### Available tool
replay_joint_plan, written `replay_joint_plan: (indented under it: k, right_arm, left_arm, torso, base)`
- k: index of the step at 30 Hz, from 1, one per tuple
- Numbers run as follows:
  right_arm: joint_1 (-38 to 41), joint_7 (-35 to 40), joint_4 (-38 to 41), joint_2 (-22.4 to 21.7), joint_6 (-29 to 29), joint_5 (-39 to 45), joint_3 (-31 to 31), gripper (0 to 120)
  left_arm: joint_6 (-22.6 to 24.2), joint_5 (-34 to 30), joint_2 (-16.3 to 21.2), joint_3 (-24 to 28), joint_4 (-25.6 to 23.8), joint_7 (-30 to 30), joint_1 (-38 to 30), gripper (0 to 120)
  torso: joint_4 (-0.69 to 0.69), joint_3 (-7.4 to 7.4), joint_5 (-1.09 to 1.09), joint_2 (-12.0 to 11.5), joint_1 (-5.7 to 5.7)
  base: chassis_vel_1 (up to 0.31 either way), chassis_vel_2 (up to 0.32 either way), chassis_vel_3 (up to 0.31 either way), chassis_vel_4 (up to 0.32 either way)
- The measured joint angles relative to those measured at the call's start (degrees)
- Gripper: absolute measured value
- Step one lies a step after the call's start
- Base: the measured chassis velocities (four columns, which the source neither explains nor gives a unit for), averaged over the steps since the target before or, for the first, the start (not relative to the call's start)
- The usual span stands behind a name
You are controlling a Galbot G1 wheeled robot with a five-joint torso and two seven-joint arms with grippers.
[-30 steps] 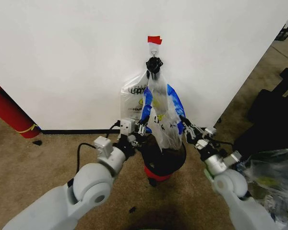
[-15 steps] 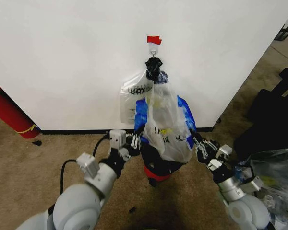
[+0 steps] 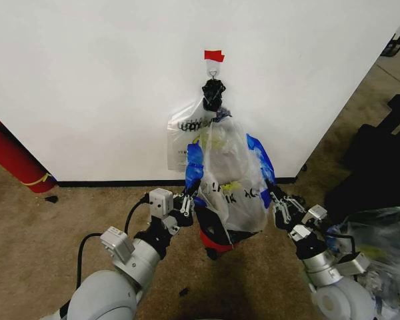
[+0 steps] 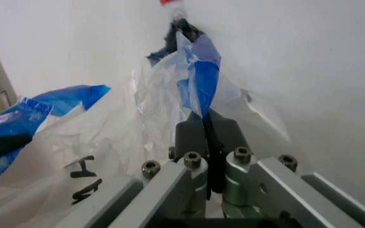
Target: Pick up the garbage bag from the wall and place it over the trash bin.
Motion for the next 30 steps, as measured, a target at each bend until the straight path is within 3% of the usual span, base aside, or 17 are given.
replay_joint_plan:
  k: [9,25,30]
  right_arm:
    - [5.64,2.52,-7.14,2.94,-0.46,-1.07,-3.27,0]
    - [7.52,3.37,-10.17,8.51,-0.60,0.76,-8.70,0]
    - [9.26,3.97,-14.59,9.86,-0.25,1.00,-9.32,0]
  left_arm:
    - [-2.56,5.25,-7.02,4.95,12.50,0.90,-5.40,0]
    - [-4.48,4.86,-6.77,2.89,16.82,0.80,-4.85,0]
    - [-5.32,5.00,-8.75,3.79,20.15,0.50,-5.03,0]
  torso:
    - [-0.01,0.01,0.00,0.00,0.00]
    - [-0.01,0.00,-0.01,0.00,0.00]
    - [-0.01,0.00,0.00,0.00,0.00]
  base:
    - [0.000,0.000,0.000,0.000]
    - [0.000,0.000,0.000,0.000]
    - [0.000,0.000,0.000,0.000]
